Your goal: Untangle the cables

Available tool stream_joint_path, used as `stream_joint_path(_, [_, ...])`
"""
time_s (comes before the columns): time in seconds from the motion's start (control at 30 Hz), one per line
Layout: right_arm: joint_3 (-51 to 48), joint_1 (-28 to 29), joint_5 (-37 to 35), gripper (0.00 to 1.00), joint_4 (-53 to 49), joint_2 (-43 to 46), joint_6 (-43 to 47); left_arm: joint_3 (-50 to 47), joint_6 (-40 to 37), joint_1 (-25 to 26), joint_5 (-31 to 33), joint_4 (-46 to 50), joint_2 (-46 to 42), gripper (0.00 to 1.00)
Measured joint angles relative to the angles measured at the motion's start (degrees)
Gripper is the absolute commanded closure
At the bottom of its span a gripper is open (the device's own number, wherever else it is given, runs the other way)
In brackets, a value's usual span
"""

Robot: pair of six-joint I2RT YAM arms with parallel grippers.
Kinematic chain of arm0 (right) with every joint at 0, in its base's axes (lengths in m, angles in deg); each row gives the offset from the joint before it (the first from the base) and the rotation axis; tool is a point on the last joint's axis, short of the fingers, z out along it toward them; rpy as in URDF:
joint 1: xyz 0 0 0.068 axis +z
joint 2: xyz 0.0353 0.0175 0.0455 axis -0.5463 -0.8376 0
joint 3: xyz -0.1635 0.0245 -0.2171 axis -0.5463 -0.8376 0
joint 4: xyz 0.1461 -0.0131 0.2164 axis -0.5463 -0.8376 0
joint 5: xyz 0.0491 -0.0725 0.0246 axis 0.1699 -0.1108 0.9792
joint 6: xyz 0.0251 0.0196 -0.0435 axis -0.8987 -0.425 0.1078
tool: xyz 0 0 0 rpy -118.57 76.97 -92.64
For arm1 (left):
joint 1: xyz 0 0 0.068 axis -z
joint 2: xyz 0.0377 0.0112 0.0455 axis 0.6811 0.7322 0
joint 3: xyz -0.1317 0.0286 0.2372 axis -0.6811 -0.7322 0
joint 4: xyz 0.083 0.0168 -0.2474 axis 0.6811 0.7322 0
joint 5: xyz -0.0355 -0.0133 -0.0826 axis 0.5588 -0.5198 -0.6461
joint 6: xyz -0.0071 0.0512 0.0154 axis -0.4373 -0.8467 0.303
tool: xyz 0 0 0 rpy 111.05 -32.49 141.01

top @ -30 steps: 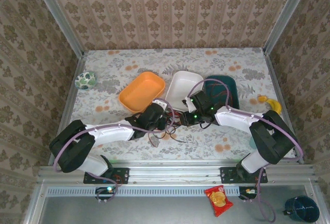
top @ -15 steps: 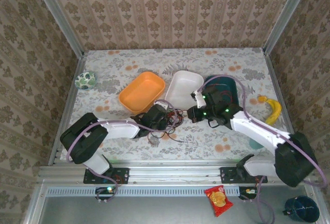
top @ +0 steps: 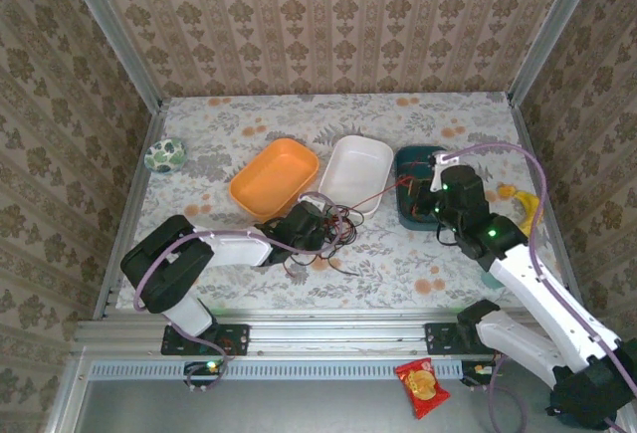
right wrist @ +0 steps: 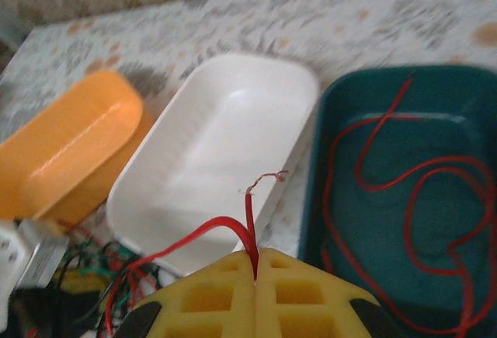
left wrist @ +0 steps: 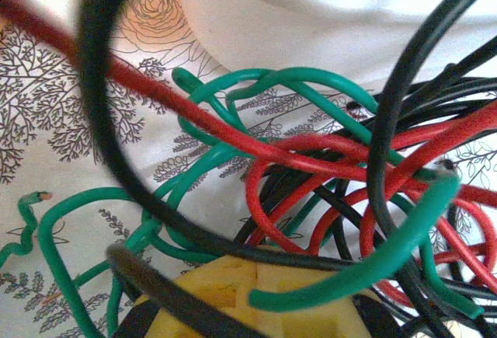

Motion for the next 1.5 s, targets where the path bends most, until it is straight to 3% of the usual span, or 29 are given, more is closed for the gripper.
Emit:
stream_joint_path(0.5, [8.0, -5.4, -21.3, 1.00, -1.4, 6.7, 2.7, -0.5, 0.5, 0.0, 0.0, 0.3, -0.5, 1.00])
stream_joint_path(0.8, [12.5, -11.6, -28.0, 1.00, -1.0, 8.6, 4.6, -0.8, 0.7, 0.0, 0.0, 0.8, -0.8, 1.00])
stream_joint_path(1.07, [18.0, -17.7, -29.0, 1.00, -1.0, 8.7, 6.7, -1.3, 0.7, 0.0, 0.7, 1.1, -1.2, 1.00])
stream_joint_path(1.5, [23.9, -19.8, -15.5, 1.00, -1.1, 4.0, 8.5, -1.5, 0.9, 0.0, 0.9, 1.1, -1.2, 1.00])
